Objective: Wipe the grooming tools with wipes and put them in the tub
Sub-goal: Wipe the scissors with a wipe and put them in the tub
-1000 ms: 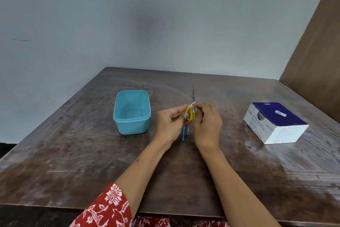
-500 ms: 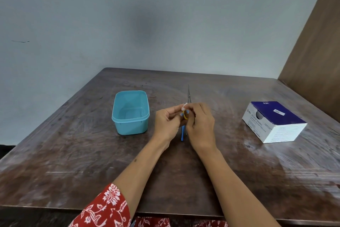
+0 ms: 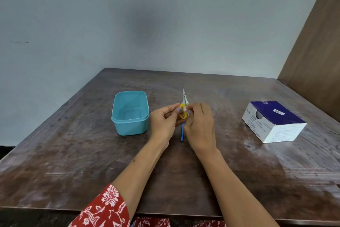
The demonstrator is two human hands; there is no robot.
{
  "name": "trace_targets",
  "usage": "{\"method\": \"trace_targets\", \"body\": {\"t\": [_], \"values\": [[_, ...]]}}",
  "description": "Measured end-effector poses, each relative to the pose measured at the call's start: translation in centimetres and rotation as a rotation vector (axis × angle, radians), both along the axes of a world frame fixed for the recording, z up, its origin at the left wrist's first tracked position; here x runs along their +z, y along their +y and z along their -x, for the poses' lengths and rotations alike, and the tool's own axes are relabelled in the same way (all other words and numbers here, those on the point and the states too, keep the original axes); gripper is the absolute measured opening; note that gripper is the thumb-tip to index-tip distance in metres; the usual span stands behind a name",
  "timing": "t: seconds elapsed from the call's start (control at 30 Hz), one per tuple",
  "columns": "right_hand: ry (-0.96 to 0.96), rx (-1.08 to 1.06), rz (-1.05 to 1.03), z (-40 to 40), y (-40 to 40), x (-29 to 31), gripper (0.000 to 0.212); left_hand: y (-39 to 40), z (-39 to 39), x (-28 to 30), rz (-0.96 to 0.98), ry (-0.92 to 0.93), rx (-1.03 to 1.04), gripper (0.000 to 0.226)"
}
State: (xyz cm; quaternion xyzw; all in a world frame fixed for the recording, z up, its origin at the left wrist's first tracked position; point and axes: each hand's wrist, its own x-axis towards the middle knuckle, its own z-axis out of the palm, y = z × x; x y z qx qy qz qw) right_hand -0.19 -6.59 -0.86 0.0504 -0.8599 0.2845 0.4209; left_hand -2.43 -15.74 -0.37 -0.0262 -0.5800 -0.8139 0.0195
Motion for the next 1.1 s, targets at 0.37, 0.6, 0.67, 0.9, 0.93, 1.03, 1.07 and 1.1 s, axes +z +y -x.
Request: {"method": "trace_targets", "body": {"t": [0.37,0.6,0.67,0.9,0.93,1.03,1.07,1.1], "values": [[0.006,0.042,0.050,0.2,0.5,-0.4,0.011,-0.1,0.1,-0.1,0.010,0.052,0.020,0.020],[0.074,0.053,0.059,0.2,0.8,-0.3,0.010,0.1,0.0,-0.3,0.086,0.078,-0.005,0.022],[0.056,0.058,0.022,0.0,0.7,-0.4,0.007,0.0,0.2,-0.2,0.099,0.083,0.037,0.024],[0.105,-0.094,0.456,0.5,1.5,-0.4,0.009,0.1,0.2,-0.2,0.079,0.112,0.088,0.025],[0.057,-0.086,0.546,0.7,1.6,-0.5,0.013,0.1,0.3,-0.2,0.074,0.115,0.074,0.027],[-0.105,-0.009,0.753,1.3,1.8,-0.9,0.019,0.4,0.3,-0.5,0.091,0.129,0.025,0.030],[-0.141,0.021,0.802,1.5,1.8,-1.0,0.019,0.4,0.3,-0.6,0.102,0.134,0.015,0.029],[-0.163,0.057,0.855,1.6,1.8,-1.1,0.020,0.5,0.3,-0.6,0.109,0.136,0.009,0.028]]}}
